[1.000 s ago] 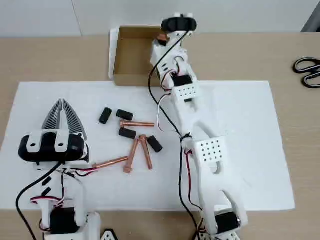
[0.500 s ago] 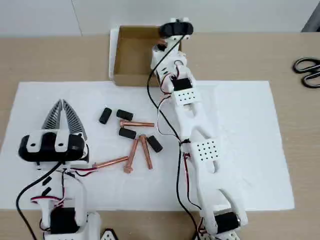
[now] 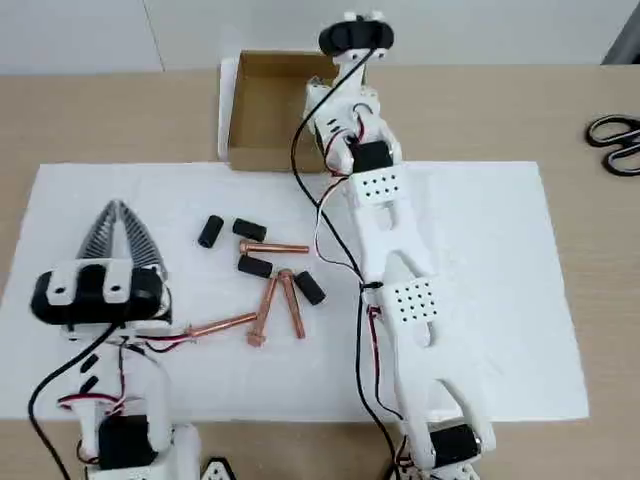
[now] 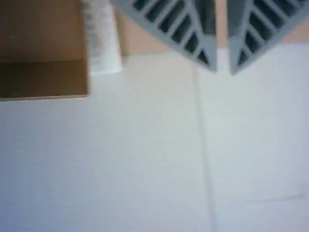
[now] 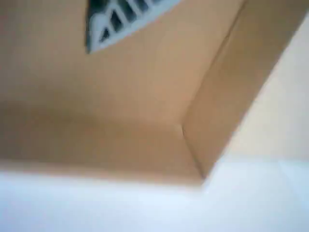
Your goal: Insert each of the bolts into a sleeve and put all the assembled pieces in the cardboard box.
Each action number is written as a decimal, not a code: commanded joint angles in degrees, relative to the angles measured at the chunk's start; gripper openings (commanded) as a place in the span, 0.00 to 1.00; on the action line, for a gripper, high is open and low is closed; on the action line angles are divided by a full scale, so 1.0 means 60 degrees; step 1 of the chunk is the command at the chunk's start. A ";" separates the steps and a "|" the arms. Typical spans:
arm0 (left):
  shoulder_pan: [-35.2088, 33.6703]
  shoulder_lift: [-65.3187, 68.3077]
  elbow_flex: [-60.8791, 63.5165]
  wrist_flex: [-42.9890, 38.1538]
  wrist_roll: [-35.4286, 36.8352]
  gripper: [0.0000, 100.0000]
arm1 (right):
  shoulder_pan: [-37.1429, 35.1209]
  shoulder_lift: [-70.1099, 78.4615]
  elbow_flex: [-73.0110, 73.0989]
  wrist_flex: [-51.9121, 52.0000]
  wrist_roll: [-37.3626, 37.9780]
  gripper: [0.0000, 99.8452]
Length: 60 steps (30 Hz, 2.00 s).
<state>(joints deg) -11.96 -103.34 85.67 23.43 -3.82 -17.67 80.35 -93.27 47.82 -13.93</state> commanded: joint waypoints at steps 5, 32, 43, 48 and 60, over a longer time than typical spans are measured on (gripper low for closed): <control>-0.1861 -0.0132 -0.0037 -0.0044 -0.0015 0.01 | -0.0828 -0.2952 -0.0513 0.4799 0.2095 0.17; -0.2037 -0.0132 0.1355 -0.0044 -0.0044 0.01 | -0.2542 -0.8315 0.8249 0.8242 0.3311 0.17; -0.1978 -0.0132 0.1370 -0.0044 -0.0015 0.01 | -0.2029 -0.9795 1.1546 0.8198 0.2813 0.18; -0.1978 -0.0132 0.1516 -0.0044 -0.0015 0.01 | -0.2059 -0.9780 1.2527 0.7832 0.2799 0.18; -0.1963 -0.0132 0.1780 -0.0044 0.0000 0.01 | -0.3084 -0.9780 1.2601 0.7538 0.2799 0.18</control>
<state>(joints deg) -24.00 -103.34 96.66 23.52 -3.82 -34.11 25.23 -17.76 93.54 3.38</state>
